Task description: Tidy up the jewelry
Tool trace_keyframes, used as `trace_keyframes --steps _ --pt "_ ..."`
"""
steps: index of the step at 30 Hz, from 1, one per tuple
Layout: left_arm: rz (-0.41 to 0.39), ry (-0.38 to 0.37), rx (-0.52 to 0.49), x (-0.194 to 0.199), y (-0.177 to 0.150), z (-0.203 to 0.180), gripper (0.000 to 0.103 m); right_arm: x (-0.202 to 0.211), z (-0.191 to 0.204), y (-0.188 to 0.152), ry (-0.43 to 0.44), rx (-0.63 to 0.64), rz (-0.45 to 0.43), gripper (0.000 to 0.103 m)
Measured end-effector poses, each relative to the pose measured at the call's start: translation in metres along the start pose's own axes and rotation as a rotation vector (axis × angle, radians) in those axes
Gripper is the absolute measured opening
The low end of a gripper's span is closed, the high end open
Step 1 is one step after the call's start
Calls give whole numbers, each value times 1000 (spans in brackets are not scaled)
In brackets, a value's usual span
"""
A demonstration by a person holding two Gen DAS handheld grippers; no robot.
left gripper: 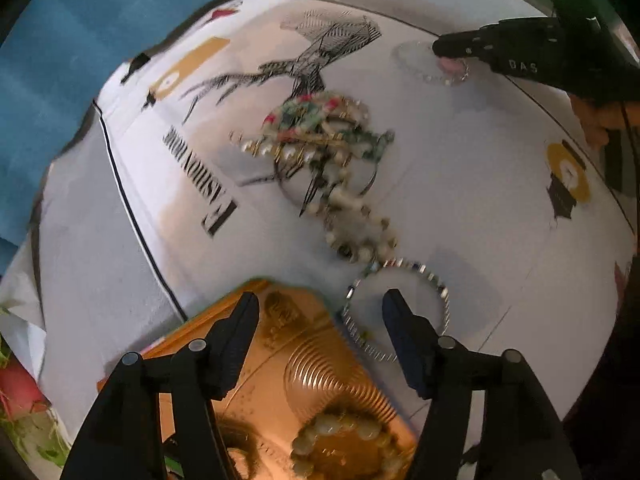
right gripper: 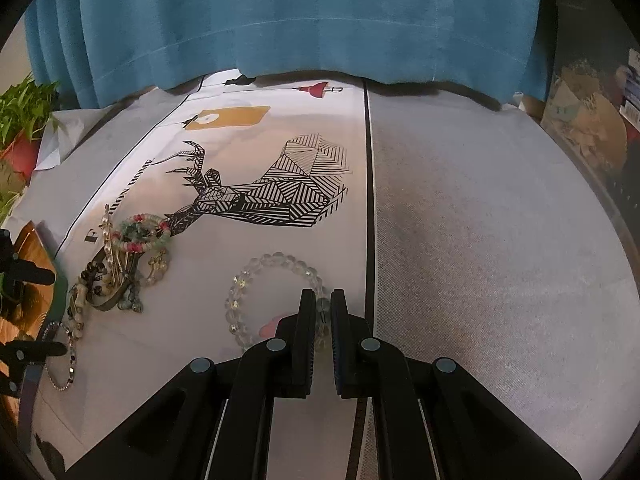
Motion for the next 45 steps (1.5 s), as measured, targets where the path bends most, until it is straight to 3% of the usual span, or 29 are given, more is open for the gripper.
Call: trace_keyframes --steps 1,2,3,5,7,9,16,18,20,21,24,26,29,32,35,40,42,45 --pt "11 3 25 -2 -6 7 76 0 0 0 -2 2 -2 8" --pt "24 9 50 -3 -13 16 93 0 -1 0 -4 5 -3 8" --pt "42 9 65 -6 -18 20 100 0 -1 0 -4 8 -3 8" --pt "55 -9 123 -11 -27 32 102 0 -2 0 -4 12 -4 8" --pt "52 21 135 -10 -27 36 100 0 -2 0 -5 15 -6 8" --pt "20 53 84 -4 -20 31 99 0 -2 0 -6 16 -7 8" --pt "-66 194 -334 -3 8 -20 99 1 -1 -1 -3 20 -9 8" --pt "-52 157 -362 -2 11 -20 93 1 -1 -1 0 23 -10 8" --pt "-6 54 -321 -3 7 -17 72 1 -1 -1 3 24 -14 8" --pt "-1 26 -289 -3 8 -12 67 1 -1 -2 4 24 -15 8" --pt "-29 80 -310 -1 7 -5 46 2 0 -2 1 26 -18 8" --pt "-49 106 -278 4 8 4 16 1 -1 -2 -2 30 -18 8" --pt "-19 -24 -135 3 4 24 12 1 -1 -2 -10 35 -21 8" --pt "-21 38 -144 2 1 32 11 1 0 -1 -16 35 -20 8" --pt "-82 86 -176 13 12 24 14 1 -1 -1 -14 34 -18 8" --pt "-27 45 -283 5 16 0 29 1 0 -1 -14 36 -20 8" --pt "5 47 -286 0 6 -6 29 1 0 0 -12 40 -19 8" --pt "-10 9 -245 1 9 -3 38 1 0 -1 -9 47 -20 8"
Point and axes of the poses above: each gripper's, at about its wrist camera, not at the fingertips, and x roughly against the way its jaws point, z to its left, y to its top, the point moved 8 cm from there along -x, roughly the way its jaws point, and after that the axes turned 3 degrees about z, right-handed, at the moved point
